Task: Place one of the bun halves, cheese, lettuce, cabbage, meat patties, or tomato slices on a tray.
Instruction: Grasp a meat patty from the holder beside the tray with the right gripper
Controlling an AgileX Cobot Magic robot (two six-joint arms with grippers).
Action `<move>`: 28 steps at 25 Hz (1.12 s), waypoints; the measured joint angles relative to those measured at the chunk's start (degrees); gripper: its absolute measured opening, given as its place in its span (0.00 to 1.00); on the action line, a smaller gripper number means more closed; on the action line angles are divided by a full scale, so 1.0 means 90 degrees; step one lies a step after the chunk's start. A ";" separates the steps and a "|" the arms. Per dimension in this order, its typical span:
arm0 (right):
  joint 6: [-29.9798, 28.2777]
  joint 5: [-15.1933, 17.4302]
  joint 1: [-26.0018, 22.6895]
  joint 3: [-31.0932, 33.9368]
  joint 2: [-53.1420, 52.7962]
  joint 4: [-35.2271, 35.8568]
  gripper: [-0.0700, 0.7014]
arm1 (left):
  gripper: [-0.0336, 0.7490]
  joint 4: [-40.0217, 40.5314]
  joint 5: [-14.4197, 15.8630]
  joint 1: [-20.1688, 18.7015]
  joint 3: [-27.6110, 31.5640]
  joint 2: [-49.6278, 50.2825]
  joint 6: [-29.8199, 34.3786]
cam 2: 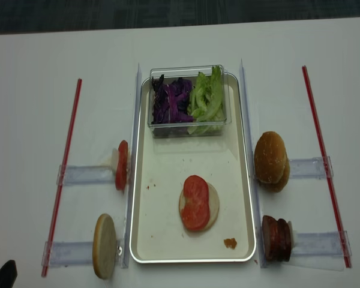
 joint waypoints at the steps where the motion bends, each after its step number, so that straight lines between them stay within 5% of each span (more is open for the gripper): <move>1: -0.0033 0.0000 0.0000 0.0000 0.0000 0.0000 0.96 | 0.50 0.0000 0.0000 0.0000 0.0000 0.0000 0.0000; 14: -0.0174 0.0841 0.0000 -0.1164 0.1436 0.0327 0.97 | 0.49 0.0000 0.0000 0.0000 0.0000 0.0000 0.0000; 28: 0.0187 0.0867 0.0000 -0.2021 0.3916 0.0527 0.97 | 0.49 0.0000 0.0000 0.0000 0.0000 0.0000 0.0000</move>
